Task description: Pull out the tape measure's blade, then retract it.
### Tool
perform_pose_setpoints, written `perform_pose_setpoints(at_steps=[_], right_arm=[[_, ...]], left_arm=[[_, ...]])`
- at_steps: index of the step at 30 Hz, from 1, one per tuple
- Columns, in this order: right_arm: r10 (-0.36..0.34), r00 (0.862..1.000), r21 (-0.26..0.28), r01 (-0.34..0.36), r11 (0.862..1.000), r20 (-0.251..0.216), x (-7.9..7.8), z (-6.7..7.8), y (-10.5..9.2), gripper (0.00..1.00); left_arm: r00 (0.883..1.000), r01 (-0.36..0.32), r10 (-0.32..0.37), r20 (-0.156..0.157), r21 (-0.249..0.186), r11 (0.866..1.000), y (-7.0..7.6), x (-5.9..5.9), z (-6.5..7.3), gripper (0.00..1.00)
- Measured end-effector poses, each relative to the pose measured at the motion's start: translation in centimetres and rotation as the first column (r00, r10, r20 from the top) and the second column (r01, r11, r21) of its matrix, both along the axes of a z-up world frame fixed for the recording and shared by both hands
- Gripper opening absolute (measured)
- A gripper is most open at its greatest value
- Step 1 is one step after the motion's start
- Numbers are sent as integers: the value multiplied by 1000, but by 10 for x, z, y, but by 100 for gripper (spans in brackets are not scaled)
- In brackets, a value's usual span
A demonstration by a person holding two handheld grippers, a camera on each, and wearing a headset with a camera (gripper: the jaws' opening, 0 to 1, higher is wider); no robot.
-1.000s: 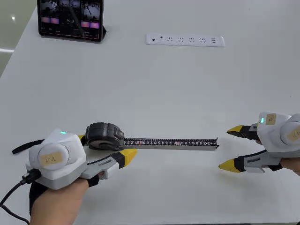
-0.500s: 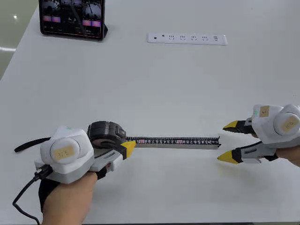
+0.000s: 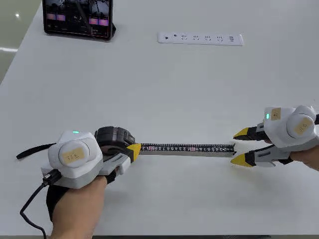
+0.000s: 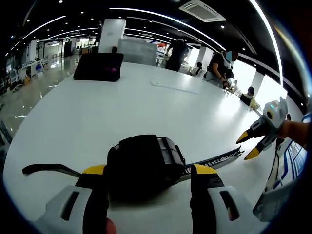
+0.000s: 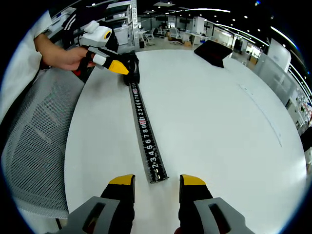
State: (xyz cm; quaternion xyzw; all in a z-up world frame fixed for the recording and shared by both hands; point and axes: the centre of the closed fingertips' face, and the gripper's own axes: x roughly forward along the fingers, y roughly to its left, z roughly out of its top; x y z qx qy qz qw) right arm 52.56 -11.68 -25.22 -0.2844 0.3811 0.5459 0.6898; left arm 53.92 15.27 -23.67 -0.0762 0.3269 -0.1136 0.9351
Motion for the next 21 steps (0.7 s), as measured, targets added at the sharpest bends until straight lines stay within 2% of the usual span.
perform_pose_setpoints(at_steps=[5,7,21], right_arm=[[4,1000,-5,-4,1000,3,2,-2,0,31],[9,1000,-6,-9,1000,6,2,-3,0,30],[41,999,-10,-41,999,11,2,-3,2,24]], left_arm=[[1000,-17,17,-5,1,1000,2,1,-1,62],[1000,-29,29,-6,-20,999,2,2,-1,62],[999,-51,50,-13,-41,998,3,3,0,60]])
